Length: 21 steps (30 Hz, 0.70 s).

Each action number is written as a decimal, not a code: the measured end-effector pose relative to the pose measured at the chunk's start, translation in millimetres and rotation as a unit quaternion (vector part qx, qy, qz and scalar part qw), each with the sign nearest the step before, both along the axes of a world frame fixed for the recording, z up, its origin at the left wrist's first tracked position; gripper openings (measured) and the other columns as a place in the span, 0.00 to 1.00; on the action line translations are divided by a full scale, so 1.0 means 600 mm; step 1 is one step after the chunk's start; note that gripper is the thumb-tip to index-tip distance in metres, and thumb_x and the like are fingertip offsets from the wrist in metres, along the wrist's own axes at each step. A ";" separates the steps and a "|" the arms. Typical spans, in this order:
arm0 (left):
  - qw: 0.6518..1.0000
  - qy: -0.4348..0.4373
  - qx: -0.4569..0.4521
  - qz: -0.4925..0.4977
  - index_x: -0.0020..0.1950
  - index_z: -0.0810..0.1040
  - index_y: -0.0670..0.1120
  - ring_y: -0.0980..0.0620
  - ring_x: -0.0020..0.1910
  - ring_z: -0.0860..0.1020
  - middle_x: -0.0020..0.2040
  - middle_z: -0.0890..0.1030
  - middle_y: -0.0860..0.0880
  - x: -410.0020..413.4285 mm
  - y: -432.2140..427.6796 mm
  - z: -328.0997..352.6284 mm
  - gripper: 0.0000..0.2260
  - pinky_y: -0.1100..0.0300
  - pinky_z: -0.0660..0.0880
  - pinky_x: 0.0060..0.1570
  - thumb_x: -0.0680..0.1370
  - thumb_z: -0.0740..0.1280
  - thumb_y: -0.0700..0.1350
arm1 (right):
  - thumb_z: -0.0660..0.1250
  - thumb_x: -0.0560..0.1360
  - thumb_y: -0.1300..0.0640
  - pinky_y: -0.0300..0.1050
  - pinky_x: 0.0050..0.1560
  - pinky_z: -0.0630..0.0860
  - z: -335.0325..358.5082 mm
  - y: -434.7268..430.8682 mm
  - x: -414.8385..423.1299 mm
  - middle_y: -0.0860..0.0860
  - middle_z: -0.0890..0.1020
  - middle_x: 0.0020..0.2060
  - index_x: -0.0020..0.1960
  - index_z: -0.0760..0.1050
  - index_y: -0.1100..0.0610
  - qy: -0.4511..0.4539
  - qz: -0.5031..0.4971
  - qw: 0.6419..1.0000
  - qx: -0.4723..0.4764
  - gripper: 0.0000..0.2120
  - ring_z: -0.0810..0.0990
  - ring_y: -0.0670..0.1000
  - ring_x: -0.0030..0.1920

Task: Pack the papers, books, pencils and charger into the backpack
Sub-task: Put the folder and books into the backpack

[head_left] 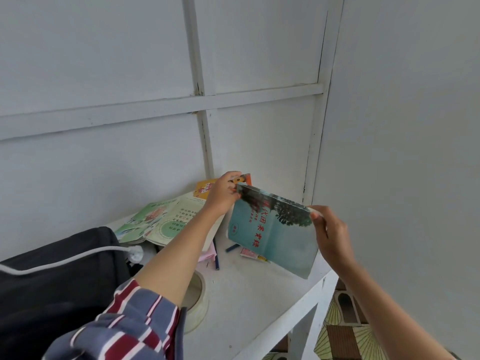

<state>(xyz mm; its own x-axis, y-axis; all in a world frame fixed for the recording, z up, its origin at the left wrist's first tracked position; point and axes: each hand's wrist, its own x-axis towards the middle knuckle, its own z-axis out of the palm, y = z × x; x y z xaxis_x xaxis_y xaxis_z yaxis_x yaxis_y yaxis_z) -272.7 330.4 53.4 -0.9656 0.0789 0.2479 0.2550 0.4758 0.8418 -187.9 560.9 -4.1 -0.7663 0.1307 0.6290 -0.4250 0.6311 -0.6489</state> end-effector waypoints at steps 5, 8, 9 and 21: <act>1.000 0.005 0.015 0.009 0.67 0.69 0.45 0.46 0.53 0.78 0.57 0.79 0.40 -0.001 -0.001 0.010 0.23 0.63 0.75 0.43 0.74 0.67 0.33 | 0.56 0.78 0.54 0.25 0.33 0.66 0.018 0.000 -0.012 0.41 0.72 0.30 0.51 0.76 0.66 0.049 0.000 0.999 -0.018 0.17 0.75 0.36 0.33; 1.000 0.007 0.019 0.010 0.67 0.70 0.45 0.49 0.48 0.78 0.54 0.81 0.40 0.001 -0.003 0.020 0.22 0.68 0.73 0.38 0.74 0.68 0.33 | 0.53 0.77 0.46 0.25 0.33 0.66 0.032 0.000 -0.016 0.50 0.77 0.31 0.51 0.77 0.65 0.081 0.010 0.996 -0.029 0.24 0.72 0.41 0.30; 1.000 0.009 0.021 0.011 0.67 0.71 0.45 0.49 0.48 0.78 0.54 0.81 0.40 0.000 -0.004 0.024 0.22 0.66 0.73 0.39 0.74 0.68 0.33 | 0.53 0.76 0.45 0.24 0.34 0.66 0.037 0.001 -0.017 0.51 0.77 0.33 0.50 0.77 0.66 0.087 0.017 0.996 -0.032 0.25 0.73 0.45 0.31; 0.993 0.049 0.108 -0.002 0.68 0.66 0.53 0.51 0.46 0.79 0.50 0.78 0.44 0.026 -0.022 0.073 0.26 0.58 0.76 0.43 0.74 0.69 0.36 | 0.58 0.80 0.58 0.28 0.32 0.64 0.097 -0.011 -0.027 0.52 0.73 0.30 0.49 0.75 0.65 0.112 0.012 0.983 -0.146 0.11 0.70 0.36 0.30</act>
<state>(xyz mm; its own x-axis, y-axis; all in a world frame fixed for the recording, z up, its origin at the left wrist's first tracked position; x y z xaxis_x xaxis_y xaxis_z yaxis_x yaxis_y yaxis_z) -256.9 317.1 97.0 -0.9356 0.0169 0.3526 0.3424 0.2864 0.8949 -204.3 554.1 54.1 -0.6185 0.3146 0.7201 -0.5894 0.4203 -0.6899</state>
